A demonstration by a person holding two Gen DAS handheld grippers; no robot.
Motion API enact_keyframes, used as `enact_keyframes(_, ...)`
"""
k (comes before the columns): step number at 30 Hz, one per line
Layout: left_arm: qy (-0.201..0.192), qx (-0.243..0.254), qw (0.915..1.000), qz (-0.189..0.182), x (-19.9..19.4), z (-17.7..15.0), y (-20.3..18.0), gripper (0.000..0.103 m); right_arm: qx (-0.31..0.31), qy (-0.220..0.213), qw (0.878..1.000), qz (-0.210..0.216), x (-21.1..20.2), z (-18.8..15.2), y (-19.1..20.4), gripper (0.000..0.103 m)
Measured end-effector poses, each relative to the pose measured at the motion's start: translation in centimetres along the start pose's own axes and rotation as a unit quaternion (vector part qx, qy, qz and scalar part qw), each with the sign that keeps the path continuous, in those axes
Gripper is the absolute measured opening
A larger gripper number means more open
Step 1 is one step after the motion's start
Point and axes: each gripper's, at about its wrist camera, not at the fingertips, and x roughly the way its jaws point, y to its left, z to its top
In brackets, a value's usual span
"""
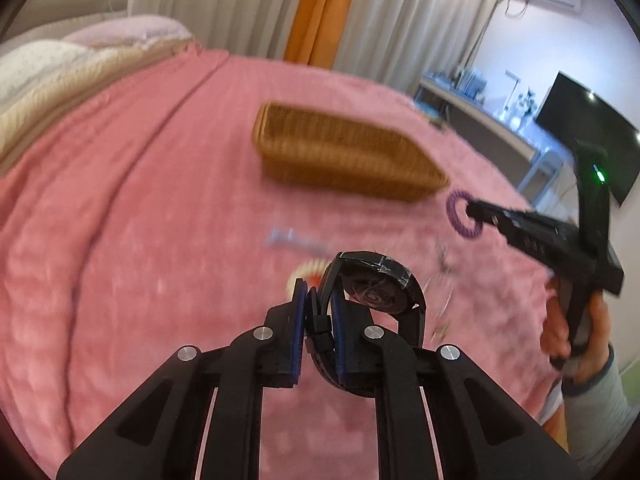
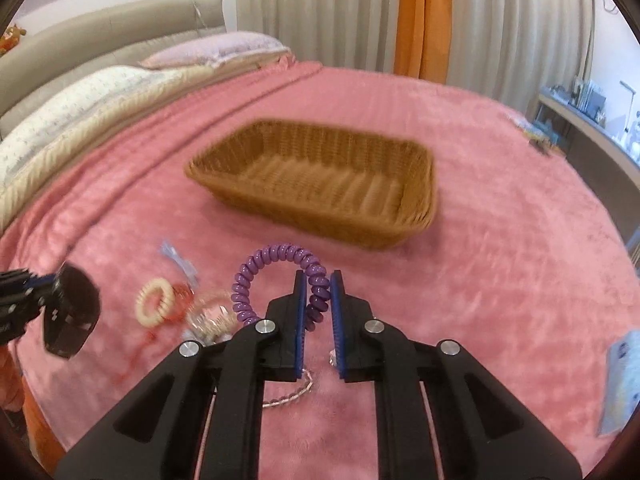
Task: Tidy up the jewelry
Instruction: 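Carry watch and purple coil into the basket and open both tools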
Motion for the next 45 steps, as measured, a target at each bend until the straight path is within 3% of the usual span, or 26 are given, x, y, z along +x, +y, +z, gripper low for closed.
enact_keyframes(3,-0.025,0.004,0.9997,-0.004,0.1,3.5,-0.9,0.01,0.004,-0.029,1.0,-0.01,-1.9,2.9,-0.5,0.01)
enact_keyframes(7,-0.052,0.013,0.9985,-0.003,1.7,8.5,-2.1,0.01,0.013,-0.048,0.998,-0.027,-1.1,6.9,-1.4,0.01)
enact_keyframes(12,-0.064,0.015,0.9978,-0.004,6.3,14.0,-2.6,0.01,0.041,-0.028,0.998,-0.03,4.3,11.2,-3.3,0.01)
enact_keyframes(16,-0.043,0.013,0.9989,0.011,12.1,17.0,-2.0,0.01,0.052,0.007,0.998,-0.03,9.9,12.6,-4.2,0.01)
enact_keyframes(23,0.012,0.006,0.9995,0.03,19.6,17.7,-0.2,0.01,0.047,0.074,0.996,-0.035,16.9,11.6,-4.0,0.01)
enact_keyframes(30,0.049,0.014,0.9976,0.047,22.1,16.0,0.1,0.014,0.036,0.112,0.992,-0.041,19.1,10.6,-3.8,0.01)
enact_keyframes(33,0.05,0.008,0.9982,0.034,21.6,15.8,0.4,0.023,0.04,0.114,0.992,-0.041,18.8,10.4,-3.9,0.011)
enact_keyframes(36,0.032,0.012,0.9992,0.021,19.4,15.7,0.2,0.037,0.048,0.105,0.993,-0.032,17.5,10.5,-4.2,0.019)
enact_keyframes(38,0.018,0.014,0.9997,0.011,17.4,15.7,-0.1,0.04,0.052,0.09,0.994,-0.028,15.7,10.6,-4.4,0.029)
enact_keyframes(45,-0.037,0.016,0.9985,-0.038,7.4,14.0,-0.7,0.045,0.073,0.027,0.997,0.007,6.7,9.3,-4.5,0.03)
